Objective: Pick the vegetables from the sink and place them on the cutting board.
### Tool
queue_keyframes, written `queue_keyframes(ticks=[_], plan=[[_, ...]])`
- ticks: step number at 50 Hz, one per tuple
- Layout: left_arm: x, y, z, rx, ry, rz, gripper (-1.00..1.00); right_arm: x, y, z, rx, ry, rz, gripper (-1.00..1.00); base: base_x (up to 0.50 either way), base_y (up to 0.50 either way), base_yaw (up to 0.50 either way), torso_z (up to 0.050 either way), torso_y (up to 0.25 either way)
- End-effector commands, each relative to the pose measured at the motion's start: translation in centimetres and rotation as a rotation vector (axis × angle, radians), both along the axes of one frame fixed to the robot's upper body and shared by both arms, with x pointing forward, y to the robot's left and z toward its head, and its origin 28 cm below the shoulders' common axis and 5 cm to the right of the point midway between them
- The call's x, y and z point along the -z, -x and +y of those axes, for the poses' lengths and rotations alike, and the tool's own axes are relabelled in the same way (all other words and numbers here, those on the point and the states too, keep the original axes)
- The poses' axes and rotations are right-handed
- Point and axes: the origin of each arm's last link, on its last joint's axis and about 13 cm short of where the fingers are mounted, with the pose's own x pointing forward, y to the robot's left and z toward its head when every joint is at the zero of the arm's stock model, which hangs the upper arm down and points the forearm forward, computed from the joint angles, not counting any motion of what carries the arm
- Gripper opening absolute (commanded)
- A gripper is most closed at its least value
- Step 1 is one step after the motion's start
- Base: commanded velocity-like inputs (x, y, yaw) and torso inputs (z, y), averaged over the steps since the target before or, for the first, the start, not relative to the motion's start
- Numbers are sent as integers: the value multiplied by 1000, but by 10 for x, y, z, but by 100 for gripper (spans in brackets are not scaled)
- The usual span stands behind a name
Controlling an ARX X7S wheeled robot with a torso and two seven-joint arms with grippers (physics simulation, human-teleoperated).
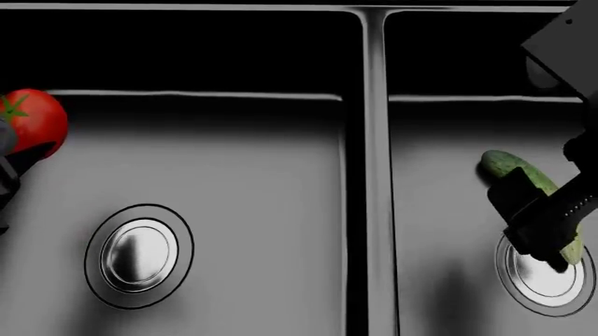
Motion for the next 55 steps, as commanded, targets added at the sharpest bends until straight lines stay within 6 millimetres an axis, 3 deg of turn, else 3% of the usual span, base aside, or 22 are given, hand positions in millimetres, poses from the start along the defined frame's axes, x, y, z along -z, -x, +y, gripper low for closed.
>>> queue_keyframes(ticks=[1, 36, 47, 55], plan=[[0, 0, 1, -11, 4, -9, -100, 17, -6, 0, 76, -92, -31, 100, 0, 0, 0, 0, 0], [-7, 4, 1, -26, -18, -14, -100, 59, -12, -8, 163, -135, 23, 100, 0, 0, 0, 0, 1], [-7, 4, 1, -29, -26, -10, -100, 82, -7, -9, 190, -167, 39, 100, 0, 0, 0, 0, 0], [-8, 5, 1, -30, -33, -8, -100, 88, -4, -14, 209, -166, 40, 100, 0, 0, 0, 0, 0]])
